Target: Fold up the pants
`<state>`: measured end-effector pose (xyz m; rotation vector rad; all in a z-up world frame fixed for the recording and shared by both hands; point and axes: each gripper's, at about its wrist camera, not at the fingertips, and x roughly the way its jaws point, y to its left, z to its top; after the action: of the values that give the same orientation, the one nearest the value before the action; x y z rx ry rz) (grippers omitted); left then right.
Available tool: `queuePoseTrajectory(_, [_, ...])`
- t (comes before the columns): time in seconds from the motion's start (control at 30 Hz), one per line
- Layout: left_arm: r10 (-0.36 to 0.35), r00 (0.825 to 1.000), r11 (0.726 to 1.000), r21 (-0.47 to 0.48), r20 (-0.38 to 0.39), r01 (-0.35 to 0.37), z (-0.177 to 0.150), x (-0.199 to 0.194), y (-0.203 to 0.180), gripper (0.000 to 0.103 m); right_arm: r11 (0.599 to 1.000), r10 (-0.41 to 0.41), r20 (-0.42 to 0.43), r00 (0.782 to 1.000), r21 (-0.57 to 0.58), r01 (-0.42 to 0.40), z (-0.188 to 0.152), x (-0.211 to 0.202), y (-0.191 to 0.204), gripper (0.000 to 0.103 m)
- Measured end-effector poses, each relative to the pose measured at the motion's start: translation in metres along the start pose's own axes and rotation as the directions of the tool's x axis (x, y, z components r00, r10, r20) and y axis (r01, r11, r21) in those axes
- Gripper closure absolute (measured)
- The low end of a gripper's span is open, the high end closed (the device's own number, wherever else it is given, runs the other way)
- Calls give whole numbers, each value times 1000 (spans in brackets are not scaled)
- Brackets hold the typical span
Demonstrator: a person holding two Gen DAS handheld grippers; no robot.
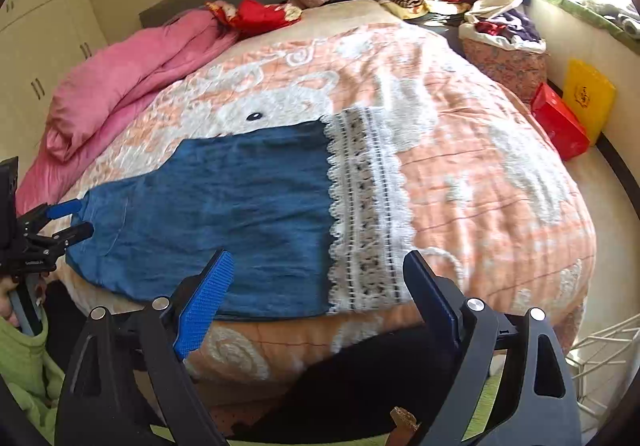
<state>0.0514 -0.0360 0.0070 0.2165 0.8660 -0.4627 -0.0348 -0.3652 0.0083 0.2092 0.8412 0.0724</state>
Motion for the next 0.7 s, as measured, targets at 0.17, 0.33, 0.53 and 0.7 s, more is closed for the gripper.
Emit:
queuePoseTrajectory(0.17, [-28,1000,999,21,0,28,16,8,-13,10,999,-20,9,1000,25,20,-3,-7,-12,17])
queuePoseTrajectory(0.33, [-33,999,997,72,1,33,40,17,-35,10,998,-31,6,999,54,31,-7,-7,-21,17])
queuePoseTrajectory(0.53, [-62,998,988,141,11,60,70,32,-63,10,997,-21,-4,1000,75,21,-8,0,-28,17])
queuePoseTrajectory(0.7, [-108,994,977,186,-10,108,93,55,-85,10,996,0,-21,1000,94,2,-10,10,-29,17])
